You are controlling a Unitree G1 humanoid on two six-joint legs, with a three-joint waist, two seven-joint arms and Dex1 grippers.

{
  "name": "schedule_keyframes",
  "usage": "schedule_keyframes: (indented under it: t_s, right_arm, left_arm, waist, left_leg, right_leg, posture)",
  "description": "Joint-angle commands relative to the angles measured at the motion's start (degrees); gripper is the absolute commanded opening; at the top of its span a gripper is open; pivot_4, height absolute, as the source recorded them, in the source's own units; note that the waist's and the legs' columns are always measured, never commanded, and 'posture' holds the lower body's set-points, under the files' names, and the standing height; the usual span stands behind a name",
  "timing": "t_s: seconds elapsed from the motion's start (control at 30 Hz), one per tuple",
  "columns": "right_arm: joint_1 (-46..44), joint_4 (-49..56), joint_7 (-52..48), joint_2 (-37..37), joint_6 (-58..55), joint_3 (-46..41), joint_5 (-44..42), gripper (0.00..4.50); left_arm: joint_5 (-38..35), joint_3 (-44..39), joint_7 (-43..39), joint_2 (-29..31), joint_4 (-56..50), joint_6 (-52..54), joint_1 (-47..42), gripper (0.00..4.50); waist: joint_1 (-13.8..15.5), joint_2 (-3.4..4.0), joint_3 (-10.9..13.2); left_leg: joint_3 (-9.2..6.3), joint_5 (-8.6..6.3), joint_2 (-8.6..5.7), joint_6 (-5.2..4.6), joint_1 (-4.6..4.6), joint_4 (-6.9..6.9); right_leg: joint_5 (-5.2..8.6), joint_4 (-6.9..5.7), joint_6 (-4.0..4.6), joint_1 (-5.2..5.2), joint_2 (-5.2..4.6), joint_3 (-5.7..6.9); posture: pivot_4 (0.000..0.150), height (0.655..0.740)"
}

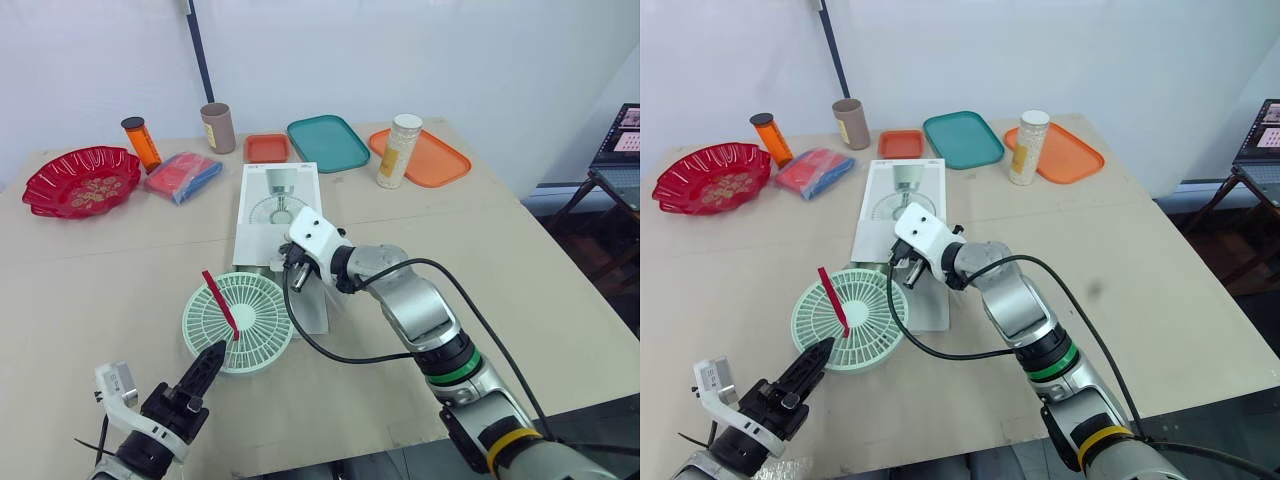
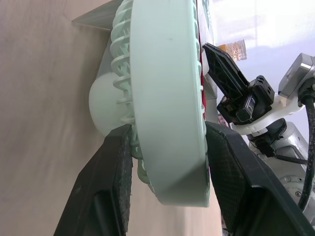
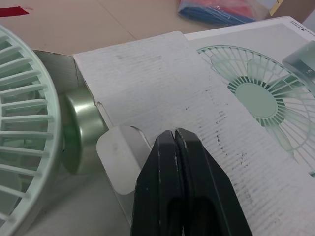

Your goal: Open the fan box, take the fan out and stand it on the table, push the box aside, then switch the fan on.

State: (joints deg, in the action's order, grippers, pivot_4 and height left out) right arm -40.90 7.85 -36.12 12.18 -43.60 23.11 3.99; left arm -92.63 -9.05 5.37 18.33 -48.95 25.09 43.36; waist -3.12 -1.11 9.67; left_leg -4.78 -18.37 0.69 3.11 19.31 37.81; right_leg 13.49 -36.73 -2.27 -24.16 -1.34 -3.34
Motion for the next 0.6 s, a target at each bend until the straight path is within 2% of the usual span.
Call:
schedule_keyframes:
  t_s: [0.03, 0.4, 0.6]
  right_arm:
    - [0.4, 0.3, 0.2, 0.1, -0.9, 0.6, -0.3, 0.0]
    - [-0.5, -0.5, 0.8, -0.1, -1.2, 0.8, -0.6, 0.0]
    - [-1.3, -0.5, 1.6, -1.5, -3.0, 0.7, -1.1, 0.0]
  left_arm:
    - [0.7, -1.8, 1.1, 1.2, 2.2, -0.1, 4.0, 1.74]
    - [0.5, -2.9, -2.2, 2.6, -0.4, -0.2, 11.1, 1.74]
    - [3.3, -0.6, -3.6, 3.0, -0.7, 0.2, 12.0, 1.74]
  waist:
    - [0.0, 0.0, 0.0]
    - [-0.5, 0.01, 0.0]
    - [-1.0, -0.01, 0.0]
  left_leg:
    - [0.01, 0.0, 0.01, 0.0, 0.0, -0.01]
    - [0.04, -0.01, 0.03, -0.01, 0.0, -0.05]
    - [0.04, -0.01, 0.03, -0.02, 0.01, -0.07]
  right_leg:
    - [0.0, 0.0, 0.01, -0.01, 0.0, 0.0]
    - [0.06, 0.0, 0.04, -0.05, 0.01, -0.02]
    - [0.07, 0.0, 0.05, -0.06, 0.02, -0.01]
  posture:
    - [0.15, 0.74]
    - [0.15, 0.74]
    - [0.15, 0.74]
